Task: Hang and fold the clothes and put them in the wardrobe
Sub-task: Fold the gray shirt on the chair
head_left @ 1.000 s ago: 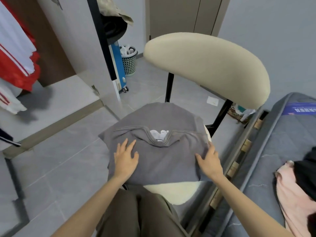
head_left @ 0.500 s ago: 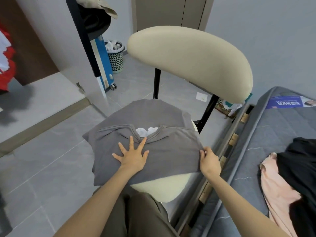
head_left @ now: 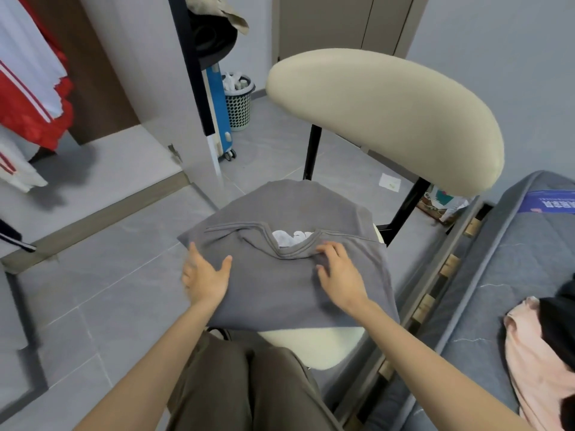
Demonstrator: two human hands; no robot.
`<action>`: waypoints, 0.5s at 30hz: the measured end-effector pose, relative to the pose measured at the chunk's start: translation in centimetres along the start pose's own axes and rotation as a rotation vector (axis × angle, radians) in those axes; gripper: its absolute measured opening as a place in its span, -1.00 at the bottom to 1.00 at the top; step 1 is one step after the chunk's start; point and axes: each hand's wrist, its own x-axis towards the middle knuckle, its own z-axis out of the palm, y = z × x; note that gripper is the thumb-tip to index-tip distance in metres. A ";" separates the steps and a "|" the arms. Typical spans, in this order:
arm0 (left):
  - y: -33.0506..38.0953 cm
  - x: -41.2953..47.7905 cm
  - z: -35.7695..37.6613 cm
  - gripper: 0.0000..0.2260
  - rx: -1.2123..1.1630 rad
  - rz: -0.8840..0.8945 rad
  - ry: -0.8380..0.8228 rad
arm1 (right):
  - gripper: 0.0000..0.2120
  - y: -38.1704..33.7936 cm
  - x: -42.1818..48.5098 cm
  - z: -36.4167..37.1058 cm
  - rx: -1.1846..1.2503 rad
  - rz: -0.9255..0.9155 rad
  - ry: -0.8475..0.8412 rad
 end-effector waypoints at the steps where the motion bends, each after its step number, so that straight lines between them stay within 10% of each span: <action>1: -0.5 0.7 -0.2 -0.20 -0.117 -0.032 -0.030 | -0.63 -0.9 0.8 0.5 0.022 -0.030 -0.040; 9: -3.0 2.7 -0.9 -0.49 -0.304 -0.068 -0.101 | -0.51 -4.2 6.4 4.2 0.040 0.076 -0.239; 15: -4.3 2.5 -2.4 -0.66 -0.121 0.139 0.013 | -0.81 -4.7 7.5 4.1 0.026 -0.016 0.024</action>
